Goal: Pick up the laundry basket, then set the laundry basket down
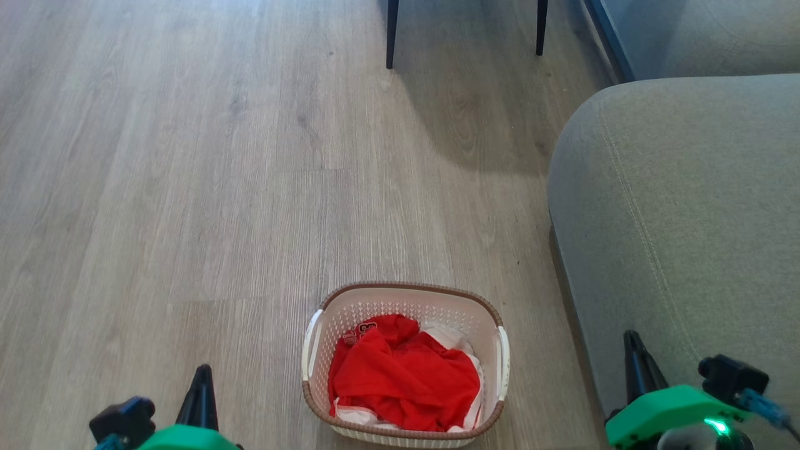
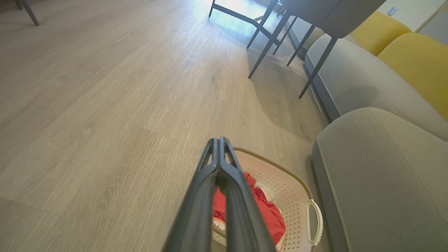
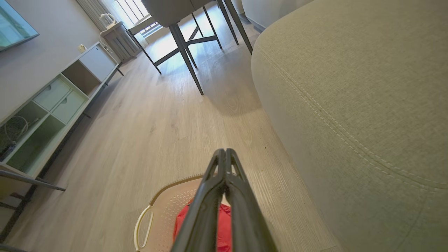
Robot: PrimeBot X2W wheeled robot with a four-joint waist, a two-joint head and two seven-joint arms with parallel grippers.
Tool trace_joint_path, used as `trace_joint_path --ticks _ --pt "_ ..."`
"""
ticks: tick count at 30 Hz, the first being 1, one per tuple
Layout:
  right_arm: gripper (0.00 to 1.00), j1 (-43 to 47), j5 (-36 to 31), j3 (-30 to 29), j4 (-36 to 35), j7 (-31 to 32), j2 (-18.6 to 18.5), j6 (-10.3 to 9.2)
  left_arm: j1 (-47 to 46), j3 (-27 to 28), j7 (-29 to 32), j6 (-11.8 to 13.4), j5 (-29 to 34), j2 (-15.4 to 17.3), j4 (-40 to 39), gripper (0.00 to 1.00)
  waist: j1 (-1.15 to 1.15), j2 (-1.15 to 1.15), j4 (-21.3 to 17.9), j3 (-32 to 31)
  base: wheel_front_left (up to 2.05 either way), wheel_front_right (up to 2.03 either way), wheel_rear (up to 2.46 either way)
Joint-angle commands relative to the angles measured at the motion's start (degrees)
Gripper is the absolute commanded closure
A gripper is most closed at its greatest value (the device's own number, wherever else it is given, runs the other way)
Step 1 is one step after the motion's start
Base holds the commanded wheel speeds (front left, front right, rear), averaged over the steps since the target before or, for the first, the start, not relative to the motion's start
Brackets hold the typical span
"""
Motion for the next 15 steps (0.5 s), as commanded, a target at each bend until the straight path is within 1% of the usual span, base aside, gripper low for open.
trace_joint_path --ticks 1,15 --pt "1.00 -3.3 2.3 -0.3 -1.6 0.5 -1.0 -0.02 -3.2 1.3 0.5 -0.6 -2.2 0.0 -1.5 1.00 0.00 0.00 0.0 0.0 0.00 0.00 0.00" --pt "1.00 -4.3 10.6 -1.2 -1.4 2.4 -1.3 -0.03 -5.0 2.6 2.6 -1.7 -10.8 -0.1 -1.0 1.00 0.00 0.00 -0.2 0.3 0.00 0.00 0.00"
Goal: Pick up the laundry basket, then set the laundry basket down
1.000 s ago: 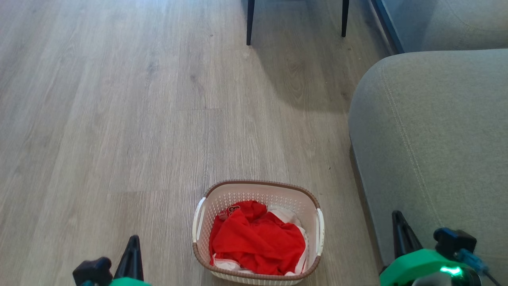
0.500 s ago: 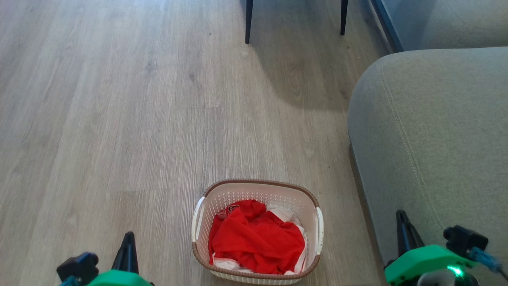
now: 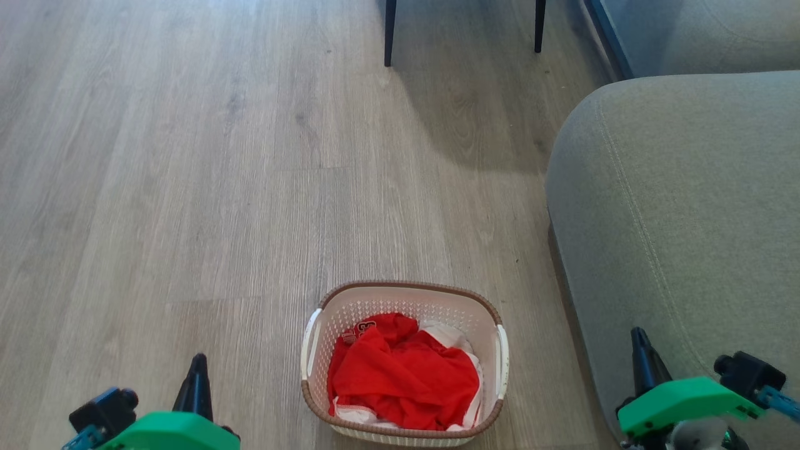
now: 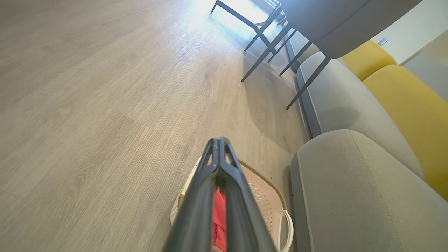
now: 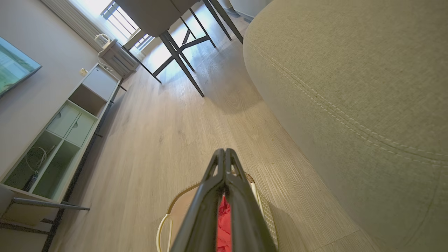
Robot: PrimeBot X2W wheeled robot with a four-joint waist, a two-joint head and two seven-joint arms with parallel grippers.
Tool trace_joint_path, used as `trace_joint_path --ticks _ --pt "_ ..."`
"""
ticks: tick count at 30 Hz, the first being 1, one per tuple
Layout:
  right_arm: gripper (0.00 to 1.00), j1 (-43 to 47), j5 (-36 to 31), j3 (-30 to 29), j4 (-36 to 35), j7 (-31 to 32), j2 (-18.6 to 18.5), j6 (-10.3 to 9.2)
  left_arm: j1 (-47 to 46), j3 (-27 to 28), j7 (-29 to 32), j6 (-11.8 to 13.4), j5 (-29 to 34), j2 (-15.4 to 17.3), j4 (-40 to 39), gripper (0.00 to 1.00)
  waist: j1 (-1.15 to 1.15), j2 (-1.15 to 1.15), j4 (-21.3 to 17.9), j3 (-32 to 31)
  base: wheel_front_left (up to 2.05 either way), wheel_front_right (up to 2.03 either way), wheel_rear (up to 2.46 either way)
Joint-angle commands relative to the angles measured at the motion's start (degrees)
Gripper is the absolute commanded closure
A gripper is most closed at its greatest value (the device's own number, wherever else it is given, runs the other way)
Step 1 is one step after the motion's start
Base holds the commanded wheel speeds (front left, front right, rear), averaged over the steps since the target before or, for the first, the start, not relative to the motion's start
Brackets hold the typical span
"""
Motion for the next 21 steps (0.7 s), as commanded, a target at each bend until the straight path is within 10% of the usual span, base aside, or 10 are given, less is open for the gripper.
trace_joint_path --ticks 1,21 --pt "1.00 -3.4 1.7 0.0 -1.5 0.6 -1.1 -0.03 -3.1 1.3 0.3 -0.6 -1.7 0.1 -1.3 1.00 0.00 0.00 0.0 0.0 0.00 0.00 0.00" --pt "1.00 -5.0 14.3 -1.5 -1.3 3.7 -1.4 -0.05 -5.9 3.4 3.6 -2.3 -14.8 -0.1 -0.6 1.00 0.00 0.00 -0.3 0.4 0.00 0.00 0.00"
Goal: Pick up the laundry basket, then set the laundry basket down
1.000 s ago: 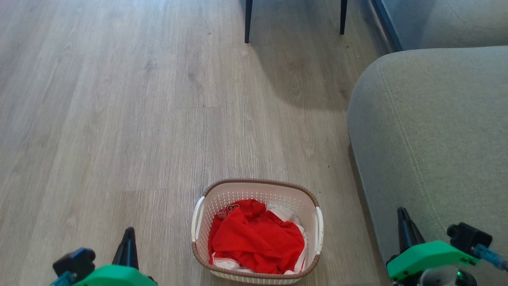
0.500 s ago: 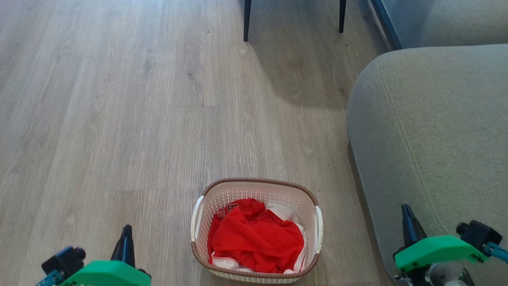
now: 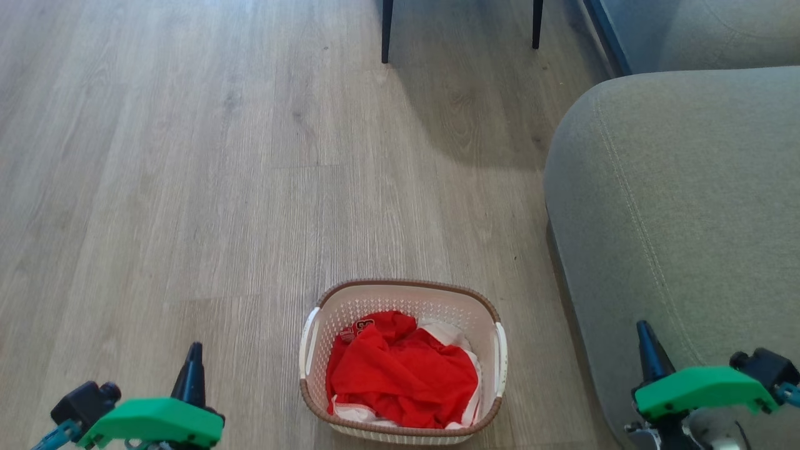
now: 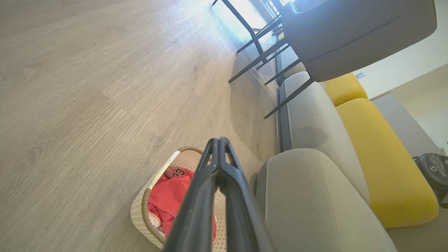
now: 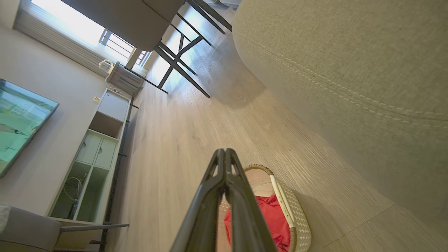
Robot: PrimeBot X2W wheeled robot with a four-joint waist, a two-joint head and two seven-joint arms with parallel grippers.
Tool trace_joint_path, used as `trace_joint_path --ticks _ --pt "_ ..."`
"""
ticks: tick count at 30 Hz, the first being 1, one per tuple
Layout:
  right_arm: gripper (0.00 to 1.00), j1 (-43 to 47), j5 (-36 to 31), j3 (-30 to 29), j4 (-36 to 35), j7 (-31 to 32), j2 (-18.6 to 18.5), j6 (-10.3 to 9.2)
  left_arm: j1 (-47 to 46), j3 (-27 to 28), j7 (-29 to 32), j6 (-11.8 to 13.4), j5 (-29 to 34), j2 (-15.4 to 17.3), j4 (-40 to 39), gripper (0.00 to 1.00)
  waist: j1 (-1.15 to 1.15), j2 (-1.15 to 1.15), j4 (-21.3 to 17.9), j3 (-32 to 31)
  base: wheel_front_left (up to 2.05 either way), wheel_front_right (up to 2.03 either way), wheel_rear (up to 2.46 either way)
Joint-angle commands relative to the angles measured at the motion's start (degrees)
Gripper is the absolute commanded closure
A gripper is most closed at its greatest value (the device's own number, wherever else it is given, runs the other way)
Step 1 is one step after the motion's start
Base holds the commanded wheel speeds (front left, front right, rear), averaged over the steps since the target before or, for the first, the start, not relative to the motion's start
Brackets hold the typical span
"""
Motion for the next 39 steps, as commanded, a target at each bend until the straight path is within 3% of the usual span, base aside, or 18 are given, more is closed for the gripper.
trace_joint_path --ticks 1,39 --pt "1.00 -3.4 1.8 0.2 -1.7 0.4 -1.3 -0.05 -3.7 1.5 0.4 -0.5 -1.8 0.1 -1.6 1.00 0.00 0.00 0.0 0.0 0.00 0.00 0.00" --pt "1.00 -6.3 24.8 -3.1 -1.2 6.5 -1.5 -0.07 -8.8 5.5 6.5 -3.6 -26.0 -0.3 -0.2 1.00 0.00 0.00 -0.6 0.7 0.00 0.00 0.00"
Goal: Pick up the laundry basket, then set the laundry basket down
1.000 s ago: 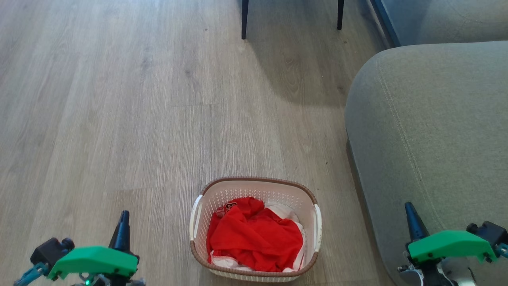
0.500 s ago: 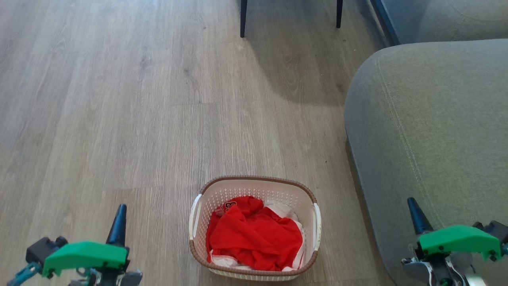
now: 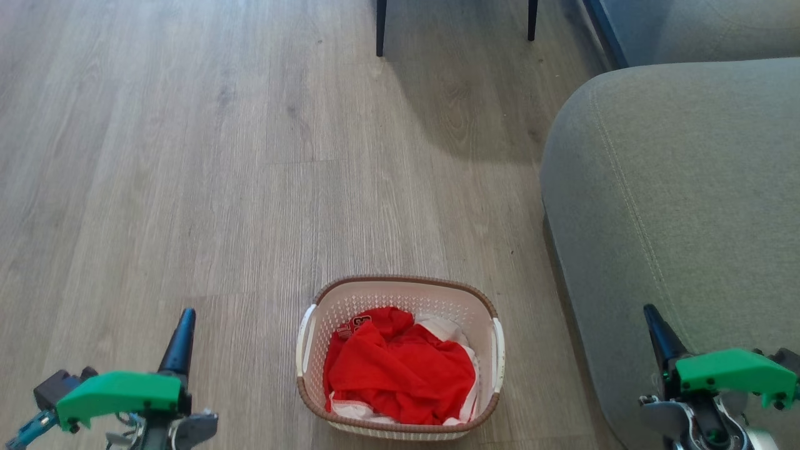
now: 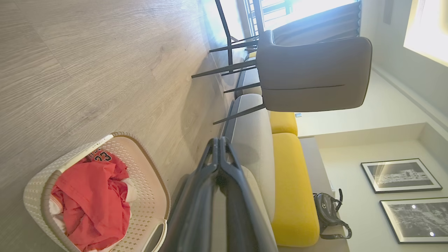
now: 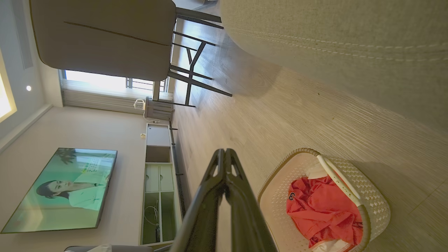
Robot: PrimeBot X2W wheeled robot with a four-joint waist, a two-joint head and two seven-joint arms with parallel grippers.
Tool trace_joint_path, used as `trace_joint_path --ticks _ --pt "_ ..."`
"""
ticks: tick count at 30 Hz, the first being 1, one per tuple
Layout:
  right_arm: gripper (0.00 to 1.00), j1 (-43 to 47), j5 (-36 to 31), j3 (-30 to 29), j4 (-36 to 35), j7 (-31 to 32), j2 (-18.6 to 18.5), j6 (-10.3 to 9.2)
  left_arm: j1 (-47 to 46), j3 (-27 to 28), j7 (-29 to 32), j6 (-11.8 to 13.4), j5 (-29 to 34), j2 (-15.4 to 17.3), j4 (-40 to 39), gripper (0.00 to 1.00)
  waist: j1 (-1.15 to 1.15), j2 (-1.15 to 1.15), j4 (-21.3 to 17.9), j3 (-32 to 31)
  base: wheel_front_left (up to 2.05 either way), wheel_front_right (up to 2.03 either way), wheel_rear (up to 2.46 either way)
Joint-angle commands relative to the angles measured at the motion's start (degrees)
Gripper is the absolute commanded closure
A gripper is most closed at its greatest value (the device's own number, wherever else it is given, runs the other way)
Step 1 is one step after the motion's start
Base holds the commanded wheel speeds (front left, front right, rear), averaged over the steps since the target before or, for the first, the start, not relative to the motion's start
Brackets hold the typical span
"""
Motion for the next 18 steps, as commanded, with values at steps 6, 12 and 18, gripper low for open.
trace_joint_path --ticks 6,12,18 --pt "1.00 -3.7 5.6 0.0 -1.7 1.6 -1.2 -0.08 -4.9 2.6 1.5 -1.2 -6.0 0.0 -1.3 1.00 0.00 0.00 -0.1 0.1 0.00 0.00 0.00" --pt "1.00 -4.2 9.3 -0.6 -1.6 2.6 -1.2 -0.08 -5.8 3.3 2.5 -1.7 -9.9 -0.1 -1.1 1.00 0.00 0.00 -0.2 0.2 0.00 0.00 0.00" --pt "1.00 -4.6 12.4 -1.1 -1.6 3.5 -1.2 -0.08 -6.5 3.8 3.3 -2.1 -13.2 -0.2 -0.9 1.00 0.00 0.00 -0.3 0.3 0.00 0.00 0.00"
